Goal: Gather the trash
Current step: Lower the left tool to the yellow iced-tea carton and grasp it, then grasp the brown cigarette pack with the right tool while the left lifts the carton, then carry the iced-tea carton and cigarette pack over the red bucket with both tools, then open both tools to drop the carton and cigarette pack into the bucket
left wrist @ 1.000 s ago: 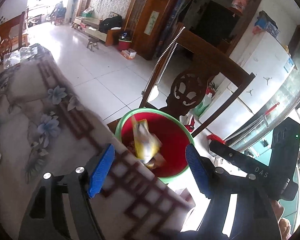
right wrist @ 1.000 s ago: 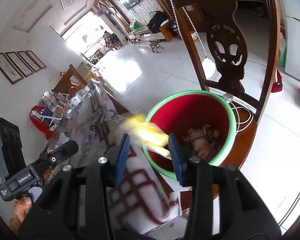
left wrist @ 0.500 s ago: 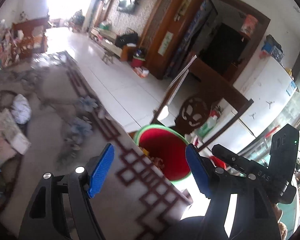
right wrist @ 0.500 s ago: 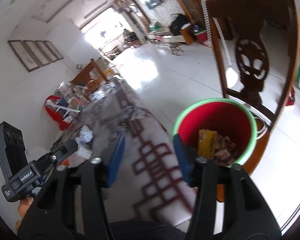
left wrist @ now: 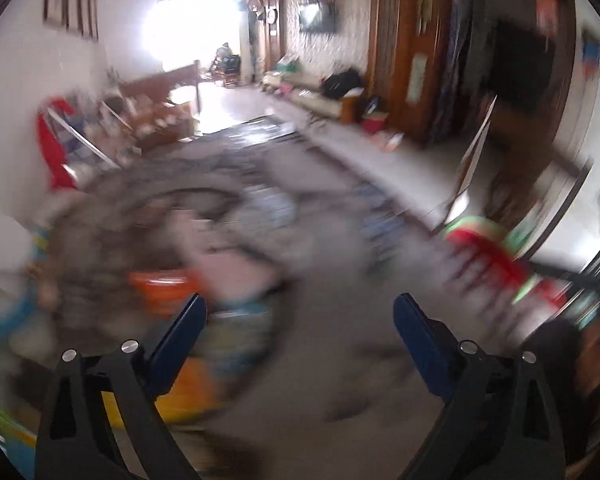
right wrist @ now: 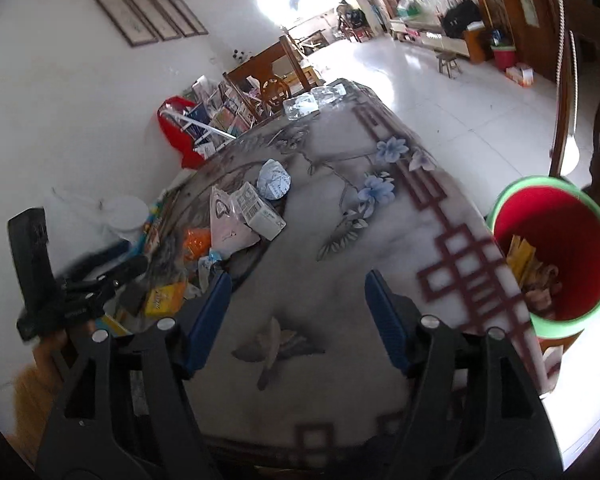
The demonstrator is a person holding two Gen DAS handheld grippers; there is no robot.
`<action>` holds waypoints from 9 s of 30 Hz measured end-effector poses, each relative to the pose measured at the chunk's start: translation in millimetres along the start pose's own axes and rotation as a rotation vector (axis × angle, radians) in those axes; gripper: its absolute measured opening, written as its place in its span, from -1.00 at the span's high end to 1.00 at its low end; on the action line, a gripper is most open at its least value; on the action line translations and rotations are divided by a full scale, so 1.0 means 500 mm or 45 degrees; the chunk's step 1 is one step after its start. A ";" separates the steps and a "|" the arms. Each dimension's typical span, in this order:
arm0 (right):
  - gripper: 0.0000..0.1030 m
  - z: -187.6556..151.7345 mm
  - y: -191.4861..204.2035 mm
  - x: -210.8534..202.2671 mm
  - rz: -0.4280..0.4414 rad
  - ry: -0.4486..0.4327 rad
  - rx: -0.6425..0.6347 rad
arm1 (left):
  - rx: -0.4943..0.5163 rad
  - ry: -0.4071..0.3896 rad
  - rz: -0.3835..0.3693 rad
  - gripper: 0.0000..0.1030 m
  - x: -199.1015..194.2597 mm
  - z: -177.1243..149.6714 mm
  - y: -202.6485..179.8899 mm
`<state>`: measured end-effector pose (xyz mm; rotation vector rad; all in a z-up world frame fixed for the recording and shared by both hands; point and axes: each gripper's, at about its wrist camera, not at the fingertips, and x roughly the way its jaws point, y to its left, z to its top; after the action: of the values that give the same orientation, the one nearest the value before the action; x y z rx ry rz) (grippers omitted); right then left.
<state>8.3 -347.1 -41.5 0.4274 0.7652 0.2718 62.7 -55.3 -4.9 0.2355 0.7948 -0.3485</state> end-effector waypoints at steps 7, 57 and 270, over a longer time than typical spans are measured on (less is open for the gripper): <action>-0.31 -0.005 -0.005 0.009 -0.003 0.011 0.019 | 0.239 0.399 0.080 -0.76 0.091 -0.045 0.162; -0.39 -0.016 0.023 0.052 -0.081 0.153 -0.085 | -0.836 0.060 -0.062 -0.31 0.051 -0.175 0.205; -0.28 0.014 -0.297 -0.152 -0.285 -0.265 0.324 | -0.072 0.079 -0.533 -0.45 0.198 0.160 -0.450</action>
<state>-27.1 -509.2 -60.4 0.5950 0.6382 -0.0805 91.0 -310.0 -39.7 0.0243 0.9133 -0.7140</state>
